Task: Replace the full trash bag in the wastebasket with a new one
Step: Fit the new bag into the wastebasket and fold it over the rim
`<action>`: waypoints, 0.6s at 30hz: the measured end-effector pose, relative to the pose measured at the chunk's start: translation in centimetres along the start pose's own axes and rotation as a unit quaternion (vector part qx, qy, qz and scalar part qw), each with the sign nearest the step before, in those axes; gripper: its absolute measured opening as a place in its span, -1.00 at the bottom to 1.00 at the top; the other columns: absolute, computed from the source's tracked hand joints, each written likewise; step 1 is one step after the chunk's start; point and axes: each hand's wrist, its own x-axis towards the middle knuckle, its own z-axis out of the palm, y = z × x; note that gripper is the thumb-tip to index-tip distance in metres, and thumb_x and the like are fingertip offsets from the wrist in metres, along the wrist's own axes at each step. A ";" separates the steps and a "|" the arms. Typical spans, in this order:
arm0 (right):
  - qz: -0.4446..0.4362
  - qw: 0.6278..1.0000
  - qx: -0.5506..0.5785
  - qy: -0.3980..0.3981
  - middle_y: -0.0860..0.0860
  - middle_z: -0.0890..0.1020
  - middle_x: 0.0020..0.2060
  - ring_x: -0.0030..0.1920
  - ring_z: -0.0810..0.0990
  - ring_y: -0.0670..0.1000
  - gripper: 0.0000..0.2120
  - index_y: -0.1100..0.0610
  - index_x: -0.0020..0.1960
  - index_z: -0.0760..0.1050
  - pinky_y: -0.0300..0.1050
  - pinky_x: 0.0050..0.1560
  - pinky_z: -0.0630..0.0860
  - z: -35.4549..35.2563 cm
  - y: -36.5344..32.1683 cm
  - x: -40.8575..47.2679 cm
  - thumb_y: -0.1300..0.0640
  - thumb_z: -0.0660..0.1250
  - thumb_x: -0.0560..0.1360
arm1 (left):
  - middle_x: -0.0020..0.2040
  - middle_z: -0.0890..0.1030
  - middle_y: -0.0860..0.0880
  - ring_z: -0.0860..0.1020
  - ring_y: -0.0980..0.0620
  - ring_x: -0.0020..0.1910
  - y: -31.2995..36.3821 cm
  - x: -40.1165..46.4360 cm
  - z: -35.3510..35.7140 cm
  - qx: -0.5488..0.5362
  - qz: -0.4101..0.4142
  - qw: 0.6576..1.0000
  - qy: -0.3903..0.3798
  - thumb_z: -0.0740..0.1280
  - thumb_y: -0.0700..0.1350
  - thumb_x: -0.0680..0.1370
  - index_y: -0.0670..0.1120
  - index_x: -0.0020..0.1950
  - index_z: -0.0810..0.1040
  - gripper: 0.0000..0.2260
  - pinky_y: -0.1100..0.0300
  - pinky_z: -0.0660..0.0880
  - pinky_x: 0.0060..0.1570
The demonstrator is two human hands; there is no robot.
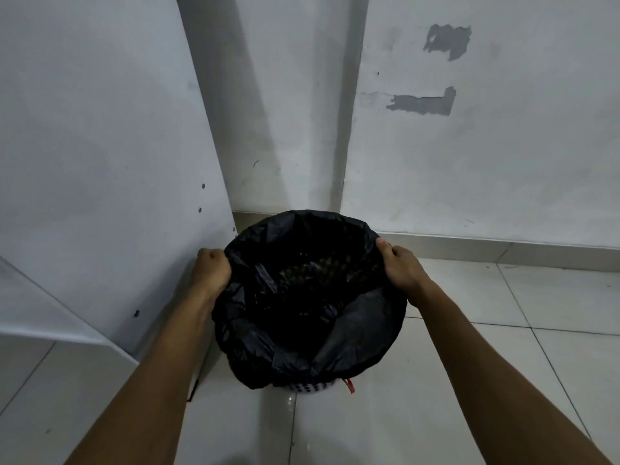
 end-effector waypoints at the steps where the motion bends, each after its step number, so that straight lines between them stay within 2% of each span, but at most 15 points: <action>1: -0.003 1.000 -0.003 0.001 0.20 0.63 0.10 0.13 0.59 0.19 -0.42 0.28 0.13 0.57 0.14 0.25 0.49 0.2 -0.3 0.0 -0.22 0.09 0.65 | 0.22 0.54 -0.31 0.54 -0.17 0.03 -0.2 0.0 -0.2 -0.006 0.006 1.000 -0.006 0.00 -0.13 0.60 -0.35 0.11 0.49 -0.63 0.13 0.34 -0.11; 2: -0.008 1.000 -0.010 0.009 0.19 0.63 0.06 0.09 0.59 0.19 -0.44 0.29 0.09 0.57 0.10 0.21 0.50 0.5 -0.5 0.2 -0.20 0.09 0.65 | 0.21 0.54 -0.32 0.53 -0.13 -0.02 -0.3 -0.1 -0.4 -0.006 0.011 1.000 -0.015 -0.01 -0.10 0.60 -0.30 0.00 0.49 -0.64 0.14 0.37 -0.10; 3: -0.017 0.999 -0.021 0.019 0.18 0.62 0.00 0.04 0.58 0.18 -0.47 0.28 0.04 0.55 0.05 0.14 0.50 0.7 -0.6 0.3 -0.18 0.10 0.66 | 0.24 0.53 -0.32 0.53 -0.13 0.00 -0.3 -0.3 -0.5 -0.004 0.019 1.000 -0.023 -0.03 -0.03 0.62 -0.27 0.00 0.51 -0.59 0.13 0.43 -0.01; 5: -0.041 0.997 -0.043 0.039 0.09 0.60 -0.12 -0.08 0.56 0.11 -0.55 0.21 -0.04 0.50 -0.02 0.01 0.45 1.0 -0.6 0.6 -0.17 0.13 0.64 | 0.35 0.48 -0.26 0.50 -0.19 0.25 -0.4 -0.5 -0.8 0.018 0.020 0.999 -0.040 -0.09 0.18 0.63 -0.23 0.30 0.51 -0.39 -0.03 0.38 0.33; 7: -0.044 0.998 -0.029 0.043 0.02 0.62 -0.06 -0.04 0.59 0.06 -0.52 0.17 0.07 0.52 -0.03 0.05 0.49 1.1 -0.3 0.8 -0.25 0.16 0.57 | 0.39 0.47 -0.25 0.45 -0.21 0.34 -0.1 -0.5 -0.9 0.046 0.022 0.997 -0.053 -0.13 0.30 0.61 -0.21 0.41 0.45 -0.28 -0.07 0.32 0.40; 9: -0.046 0.997 -0.032 0.046 0.08 0.68 0.03 0.05 0.64 0.10 -0.44 0.19 0.14 0.58 0.01 0.12 0.54 1.0 -0.2 0.9 -0.29 0.16 0.54 | 0.34 0.50 -0.28 0.48 -0.22 0.30 0.1 -0.5 -0.8 0.058 0.023 0.997 -0.053 -0.08 0.26 0.64 -0.27 0.36 0.48 -0.31 -0.03 0.36 0.36; 12: -0.048 0.997 -0.046 0.036 0.17 0.69 -0.10 -0.01 0.65 0.18 -0.53 0.24 -0.05 0.61 0.06 0.07 0.54 0.8 -0.5 0.6 -0.15 0.19 0.63 | 0.27 0.54 -0.27 0.52 -0.21 0.23 -0.1 -0.5 -0.6 0.034 0.016 0.998 -0.044 -0.04 0.21 0.66 -0.30 0.32 0.49 -0.36 0.04 0.42 0.29; 15: -0.027 0.999 -0.035 0.030 0.16 0.66 -0.11 -0.03 0.62 0.16 -0.51 0.27 -0.07 0.58 -0.04 -0.03 0.47 0.6 -0.9 0.3 -0.16 0.19 0.63 | 0.19 0.56 -0.20 0.53 -0.17 0.16 0.1 -0.5 -0.7 0.001 0.006 0.999 -0.050 -0.06 0.14 0.66 -0.23 0.26 0.53 -0.44 0.07 0.43 0.24; 17: -0.017 0.999 -0.032 0.007 0.15 0.63 -0.12 -0.06 0.59 0.12 -0.49 0.31 -0.04 0.58 -0.09 -0.08 0.40 0.4 -0.9 0.3 -0.14 0.18 0.64 | 0.10 0.56 -0.19 0.53 -0.14 0.04 0.6 0.0 -0.6 -0.028 -0.014 0.997 -0.065 -0.07 0.07 0.65 -0.21 0.12 0.53 -0.51 0.08 0.44 0.16; 18: -0.017 0.999 -0.030 -0.005 0.15 0.63 -0.12 -0.06 0.59 0.11 -0.49 0.32 -0.02 0.58 -0.09 -0.08 0.40 0.3 -0.9 0.2 -0.14 0.17 0.65 | -0.02 0.54 -0.18 0.51 -0.12 -0.08 1.0 0.1 -0.6 -0.057 -0.032 0.995 -0.079 -0.06 0.05 0.64 -0.19 0.02 0.50 -0.56 0.11 0.44 0.04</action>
